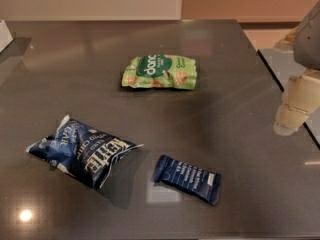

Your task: Pick green rice chip bag

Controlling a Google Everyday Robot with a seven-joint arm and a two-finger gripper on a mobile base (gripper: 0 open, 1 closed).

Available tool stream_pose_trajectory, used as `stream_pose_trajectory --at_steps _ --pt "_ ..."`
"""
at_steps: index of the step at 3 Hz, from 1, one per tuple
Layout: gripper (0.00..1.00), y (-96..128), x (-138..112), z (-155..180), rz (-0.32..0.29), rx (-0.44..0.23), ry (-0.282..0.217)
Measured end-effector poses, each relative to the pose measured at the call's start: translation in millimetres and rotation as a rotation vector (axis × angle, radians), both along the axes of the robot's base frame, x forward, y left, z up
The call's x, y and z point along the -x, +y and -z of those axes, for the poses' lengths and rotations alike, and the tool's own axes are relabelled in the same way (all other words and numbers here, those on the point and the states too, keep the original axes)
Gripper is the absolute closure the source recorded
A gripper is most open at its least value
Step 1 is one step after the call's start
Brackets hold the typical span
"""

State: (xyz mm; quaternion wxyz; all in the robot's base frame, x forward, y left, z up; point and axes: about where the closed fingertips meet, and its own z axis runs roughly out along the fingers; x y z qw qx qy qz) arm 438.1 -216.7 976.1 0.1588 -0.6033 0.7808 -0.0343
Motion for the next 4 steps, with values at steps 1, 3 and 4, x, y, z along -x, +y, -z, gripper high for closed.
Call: stream_pose_trajectory --at_steps 1,3,4 --pt "0.00 0.0 0.0 0.0 0.000 0.000 0.000" --pt "0.00 21.5 -54.5 13.7 -0.027 -0.094 0.022" --pt "0.00 37.8 -96.9 25.4 -0.052 -0.144 0.016"
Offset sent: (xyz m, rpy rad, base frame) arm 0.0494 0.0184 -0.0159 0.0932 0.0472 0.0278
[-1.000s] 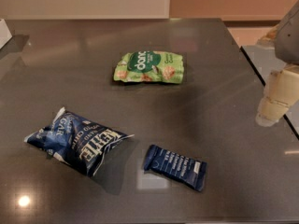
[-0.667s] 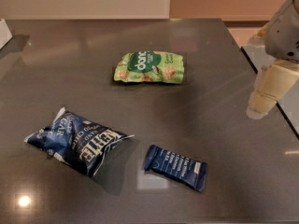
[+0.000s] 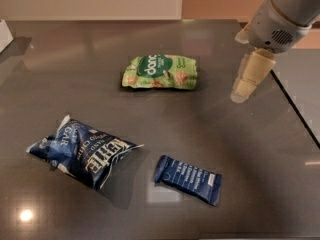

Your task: Pick green rice chip bag

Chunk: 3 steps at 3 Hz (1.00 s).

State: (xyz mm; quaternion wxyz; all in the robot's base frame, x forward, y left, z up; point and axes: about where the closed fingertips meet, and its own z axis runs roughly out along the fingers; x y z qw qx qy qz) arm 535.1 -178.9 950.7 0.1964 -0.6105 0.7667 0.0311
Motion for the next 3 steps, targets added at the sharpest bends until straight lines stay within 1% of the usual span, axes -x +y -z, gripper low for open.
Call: stream_pose_trajectory --at_steps 1,2,3 --pt "0.00 19.3 -34.6 15.4 -0.035 -0.034 -0.019" --pt "0.00 47.3 -63.1 30.9 -0.078 -0.074 -0.019" --pt "0.00 73.3 -86.5 45.2 -0.109 -0.087 -0.004"
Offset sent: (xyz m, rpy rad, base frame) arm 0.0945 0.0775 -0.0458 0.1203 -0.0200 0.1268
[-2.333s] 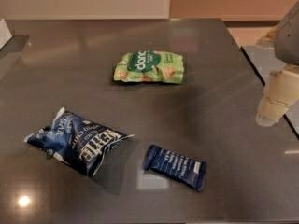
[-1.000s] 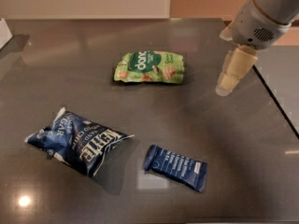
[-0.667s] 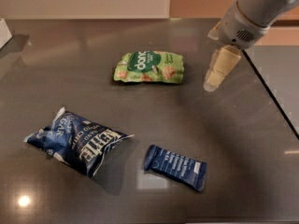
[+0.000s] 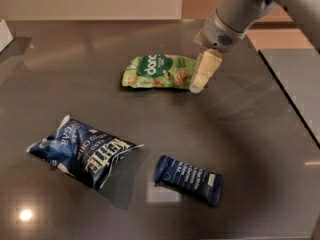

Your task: Pick green rice chip bag

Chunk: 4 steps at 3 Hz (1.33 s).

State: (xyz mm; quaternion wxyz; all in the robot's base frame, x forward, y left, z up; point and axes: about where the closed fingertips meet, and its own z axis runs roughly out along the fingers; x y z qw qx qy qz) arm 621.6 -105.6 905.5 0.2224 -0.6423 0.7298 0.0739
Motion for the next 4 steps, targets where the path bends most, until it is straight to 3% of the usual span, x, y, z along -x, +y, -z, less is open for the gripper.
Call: stream_pose_trajectory --at_steps 1,3,4 --pt "0.00 20.4 -24.8 18.4 -0.016 0.022 0.030" --pt "0.00 40.6 -55.9 48.2 -0.036 0.095 0.074" --pt "0.18 46.0 -63.0 56.8 -0.038 0.144 0.080"
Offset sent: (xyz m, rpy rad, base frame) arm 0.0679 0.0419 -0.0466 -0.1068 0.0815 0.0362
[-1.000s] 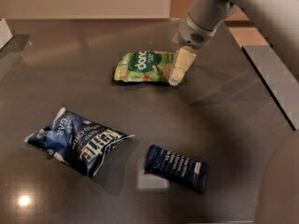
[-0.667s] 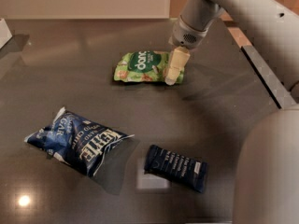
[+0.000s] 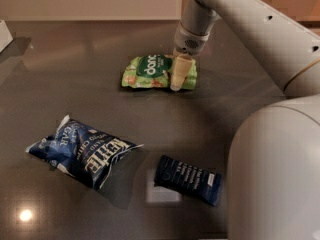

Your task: Pick green rice chip bag

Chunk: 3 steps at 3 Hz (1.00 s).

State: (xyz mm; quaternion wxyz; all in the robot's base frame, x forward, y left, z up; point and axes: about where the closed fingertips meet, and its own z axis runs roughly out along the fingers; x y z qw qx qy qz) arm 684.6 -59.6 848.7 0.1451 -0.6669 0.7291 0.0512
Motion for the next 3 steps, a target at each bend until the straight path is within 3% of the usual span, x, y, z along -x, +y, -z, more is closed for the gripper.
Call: stream_pose_trajectory --at_steps 2,3 --pt "0.64 -0.5 2.8 -4.6 0.007 0.019 0.005" --pt "0.87 -3.9 12.8 -30.9 0.016 0.007 -0.017"
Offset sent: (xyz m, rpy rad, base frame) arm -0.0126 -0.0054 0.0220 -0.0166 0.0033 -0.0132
